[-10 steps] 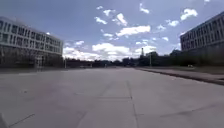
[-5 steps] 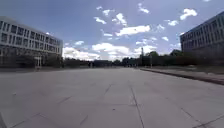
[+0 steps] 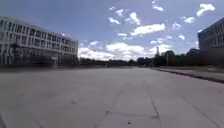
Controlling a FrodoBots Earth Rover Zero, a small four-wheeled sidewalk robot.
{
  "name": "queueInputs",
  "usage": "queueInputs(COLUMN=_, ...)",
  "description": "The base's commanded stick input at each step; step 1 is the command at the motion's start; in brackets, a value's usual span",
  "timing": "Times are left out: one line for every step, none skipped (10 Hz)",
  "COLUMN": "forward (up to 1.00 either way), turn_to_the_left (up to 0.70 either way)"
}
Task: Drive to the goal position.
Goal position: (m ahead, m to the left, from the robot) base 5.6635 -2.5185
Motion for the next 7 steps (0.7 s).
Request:
queueInputs(forward=0.70, turn_to_the_left=0.00)
queueInputs(forward=0.70, turn_to_the_left=0.01)
queueInputs(forward=0.70, turn_to_the_left=0.05)
queueInputs(forward=0.70, turn_to_the_left=0.00)
queueInputs(forward=0.70, turn_to_the_left=0.01)
queueInputs(forward=0.70, turn_to_the_left=0.06)
queueInputs(forward=0.70, turn_to_the_left=0.00)
